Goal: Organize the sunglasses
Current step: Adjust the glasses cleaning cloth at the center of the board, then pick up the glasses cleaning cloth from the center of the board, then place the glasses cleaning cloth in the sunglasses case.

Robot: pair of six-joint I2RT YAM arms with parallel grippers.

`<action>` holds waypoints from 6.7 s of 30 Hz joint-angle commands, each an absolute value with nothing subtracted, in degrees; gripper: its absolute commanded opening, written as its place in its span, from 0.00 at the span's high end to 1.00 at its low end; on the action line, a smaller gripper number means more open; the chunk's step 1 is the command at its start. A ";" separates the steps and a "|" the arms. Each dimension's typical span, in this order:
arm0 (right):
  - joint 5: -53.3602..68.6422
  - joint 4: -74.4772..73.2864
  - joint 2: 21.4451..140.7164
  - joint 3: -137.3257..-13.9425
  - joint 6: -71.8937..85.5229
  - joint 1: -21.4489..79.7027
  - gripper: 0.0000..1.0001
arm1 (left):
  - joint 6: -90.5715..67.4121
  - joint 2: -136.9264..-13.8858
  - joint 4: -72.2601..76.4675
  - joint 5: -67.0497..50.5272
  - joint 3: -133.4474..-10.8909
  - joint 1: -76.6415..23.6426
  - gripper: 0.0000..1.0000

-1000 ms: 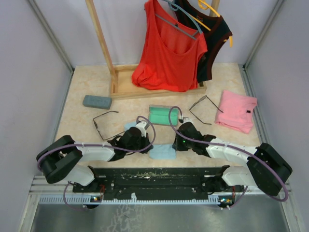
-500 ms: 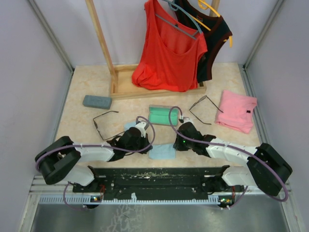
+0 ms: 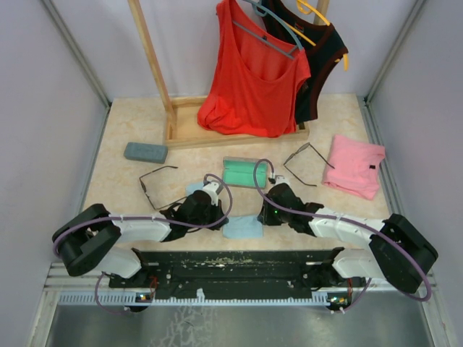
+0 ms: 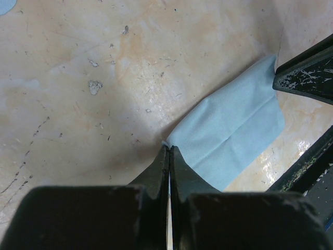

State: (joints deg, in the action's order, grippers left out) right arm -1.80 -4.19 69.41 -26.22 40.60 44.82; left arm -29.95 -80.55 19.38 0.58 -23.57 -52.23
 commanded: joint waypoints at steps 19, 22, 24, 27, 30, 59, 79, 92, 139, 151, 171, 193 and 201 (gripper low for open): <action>-1.10 -1.82 69.38 -24.89 40.87 44.21 0.81 | -29.29 -80.07 18.81 0.00 -22.76 -51.77 1.00; -0.43 -0.85 69.69 -25.05 40.87 44.19 0.81 | -29.27 -80.07 18.78 0.09 -22.75 -51.73 1.00; -0.12 -0.09 69.62 -24.87 40.95 44.25 0.81 | -29.27 -79.99 18.72 0.00 -22.60 -51.74 1.00; -0.21 0.56 69.59 -24.66 41.07 44.27 0.81 | -29.31 -79.98 18.81 0.08 -22.67 -51.74 1.00; -1.04 0.30 69.82 -24.85 41.05 44.23 0.82 | -29.30 -80.06 18.81 0.09 -22.73 -51.73 1.00; -2.30 0.97 71.10 -24.96 39.65 44.26 0.82 | -29.29 -80.72 19.59 -0.77 -22.71 -51.72 1.00; 0.00 2.40 72.76 -25.49 39.03 44.21 0.99 | -29.45 -80.95 19.87 -0.82 -22.57 -51.68 1.00; -2.88 -0.37 67.10 -26.70 39.54 44.21 1.00 | -29.81 -79.13 20.49 -0.98 -23.26 -51.43 1.00; -9.30 15.11 77.81 -35.15 38.23 36.30 1.00 | -20.27 -91.51 24.18 -3.06 -40.14 -39.07 1.00; -8.06 17.19 85.02 -38.86 38.60 32.65 1.00 | -16.88 -99.45 25.75 -3.82 -47.66 -36.10 1.00; -7.07 19.69 89.23 -41.25 37.76 29.74 1.00 | -15.07 -104.86 26.85 -5.78 -52.37 -34.28 1.00; -5.99 20.77 92.93 -43.39 36.83 28.54 1.00 | -15.38 -105.97 27.77 -6.58 -52.17 -33.31 1.00; -5.80 20.92 93.92 -44.51 36.74 28.39 1.00 | -15.38 -106.17 27.95 -6.99 -52.12 -33.14 1.00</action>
